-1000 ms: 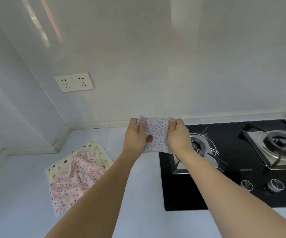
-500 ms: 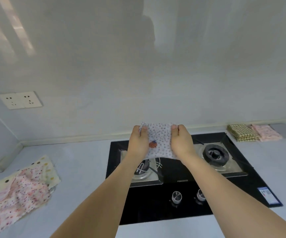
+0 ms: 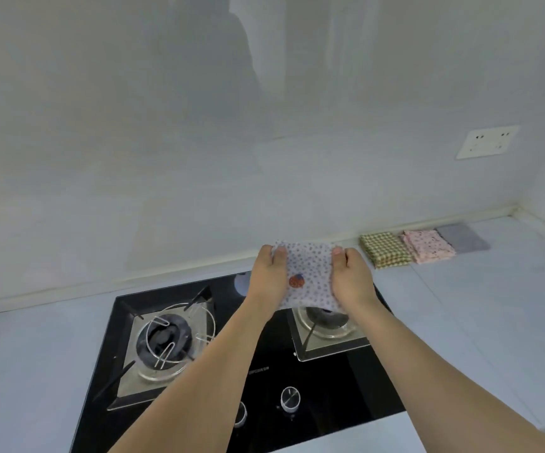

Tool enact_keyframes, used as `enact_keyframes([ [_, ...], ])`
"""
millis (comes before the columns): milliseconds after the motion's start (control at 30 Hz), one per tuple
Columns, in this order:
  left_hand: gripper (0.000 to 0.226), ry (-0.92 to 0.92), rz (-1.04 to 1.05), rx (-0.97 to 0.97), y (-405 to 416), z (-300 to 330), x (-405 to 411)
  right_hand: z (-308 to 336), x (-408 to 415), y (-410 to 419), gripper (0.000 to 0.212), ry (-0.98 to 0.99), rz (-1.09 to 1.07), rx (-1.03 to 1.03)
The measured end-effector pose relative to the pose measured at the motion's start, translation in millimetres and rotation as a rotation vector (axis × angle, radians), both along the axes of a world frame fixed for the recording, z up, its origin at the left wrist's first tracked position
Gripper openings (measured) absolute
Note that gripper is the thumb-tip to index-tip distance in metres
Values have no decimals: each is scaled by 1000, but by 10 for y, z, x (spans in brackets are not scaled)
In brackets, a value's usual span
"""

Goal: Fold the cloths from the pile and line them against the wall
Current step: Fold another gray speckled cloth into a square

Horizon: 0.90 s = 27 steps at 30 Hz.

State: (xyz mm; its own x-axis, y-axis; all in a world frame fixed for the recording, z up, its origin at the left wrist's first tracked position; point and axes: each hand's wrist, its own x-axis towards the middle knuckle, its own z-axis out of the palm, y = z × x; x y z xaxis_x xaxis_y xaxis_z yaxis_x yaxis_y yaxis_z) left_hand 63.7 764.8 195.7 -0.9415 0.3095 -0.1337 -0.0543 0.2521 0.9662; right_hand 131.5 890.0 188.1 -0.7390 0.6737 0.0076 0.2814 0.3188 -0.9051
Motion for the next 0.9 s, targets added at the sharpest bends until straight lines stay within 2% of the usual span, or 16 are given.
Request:
enact_keyframes([
  [133, 31, -66, -15, -23, 838, -67, 166, -97, 179, 832, 30, 5, -10, -10],
  [233, 39, -136, -46, -45, 1415, -95, 257, -155, 334, 1445, 34, -18, -13, -39],
  [367, 24, -186, -67, -50, 1967, -92, 359, -144, 497, 2176, 41, -111, -21, -144],
  [467, 24, -209, -103, -55, 2282, -129, 312, -148, 520, 2578, 43, -136, -38, -392],
  [600, 22, -247, -199, -97, 2809, -288, 253, -231, 694, 3051, 34, -20, -66, -965],
  [667, 19, -253, -218, -126, 3143, -407, 226, -369, 814, 3344, 36, 5, -141, -1129],
  [767, 18, -276, -261, -176, 3676, -589, 215, -598, 930, 3837, 34, -54, -230, -1197],
  [900, 16, -318, -285, -222, 4476, -796, 117, -738, 794, 4664, 22, -77, -309, -1114],
])
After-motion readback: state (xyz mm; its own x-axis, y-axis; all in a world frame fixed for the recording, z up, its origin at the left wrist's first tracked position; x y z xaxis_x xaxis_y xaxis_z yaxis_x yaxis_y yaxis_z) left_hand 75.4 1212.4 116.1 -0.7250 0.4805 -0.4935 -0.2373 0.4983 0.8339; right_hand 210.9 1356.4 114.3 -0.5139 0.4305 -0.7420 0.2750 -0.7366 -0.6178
